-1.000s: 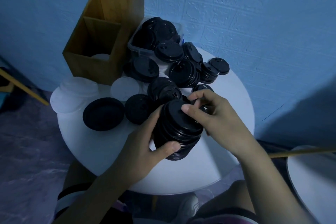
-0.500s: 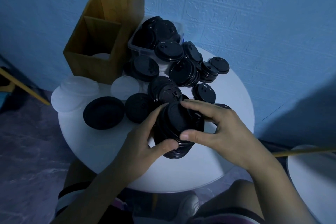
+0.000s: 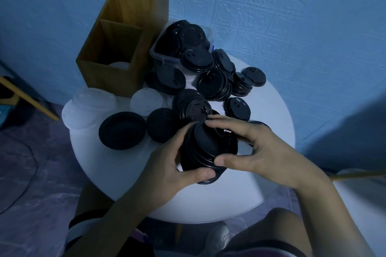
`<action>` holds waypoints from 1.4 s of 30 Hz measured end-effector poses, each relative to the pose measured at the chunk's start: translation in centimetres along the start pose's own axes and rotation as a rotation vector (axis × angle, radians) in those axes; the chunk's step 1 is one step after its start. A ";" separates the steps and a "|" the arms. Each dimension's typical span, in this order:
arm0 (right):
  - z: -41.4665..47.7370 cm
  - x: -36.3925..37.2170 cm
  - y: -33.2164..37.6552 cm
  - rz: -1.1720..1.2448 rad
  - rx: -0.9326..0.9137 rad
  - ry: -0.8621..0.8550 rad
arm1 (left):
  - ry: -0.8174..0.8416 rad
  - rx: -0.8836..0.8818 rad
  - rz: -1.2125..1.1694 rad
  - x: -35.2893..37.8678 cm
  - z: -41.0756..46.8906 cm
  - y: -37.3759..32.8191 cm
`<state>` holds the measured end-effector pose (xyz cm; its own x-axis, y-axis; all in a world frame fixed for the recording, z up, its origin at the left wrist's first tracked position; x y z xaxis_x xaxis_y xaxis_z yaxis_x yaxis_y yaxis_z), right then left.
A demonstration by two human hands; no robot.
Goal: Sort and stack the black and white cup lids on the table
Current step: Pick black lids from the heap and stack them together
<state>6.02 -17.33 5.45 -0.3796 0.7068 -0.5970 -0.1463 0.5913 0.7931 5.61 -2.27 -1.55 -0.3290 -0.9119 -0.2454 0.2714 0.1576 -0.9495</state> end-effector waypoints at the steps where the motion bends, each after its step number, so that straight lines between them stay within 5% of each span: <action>1: 0.0 0.0 0.0 0.004 -0.005 0.007 | 0.004 -0.003 -0.004 0.0 0.0 0.0; 8: -0.4 0.1 0.1 -0.001 0.002 0.073 | 0.026 -0.015 -0.018 0.0 0.0 0.2; 24: -0.6 0.2 0.8 -0.226 0.003 -0.103 | 0.014 0.011 0.014 0.0 0.1 -0.1; 42: -1.2 0.6 -0.7 0.001 0.048 -0.195 | -0.091 0.116 0.182 -1.6 -0.8 -0.6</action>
<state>4.83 -17.75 4.71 -0.1950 0.7663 -0.6122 -0.1008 0.6053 0.7896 5.25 -0.56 -0.73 -0.1842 -0.9037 -0.3866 0.4229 0.2822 -0.8611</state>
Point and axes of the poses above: each hand's wrist, its own z-axis towards the middle knuckle, its own x-axis out of the palm, y = z × x, the point moved 9 cm from there along z, towards the middle knuckle, and after that the axes turned 6 degrees about x, right-handed, at the moved point
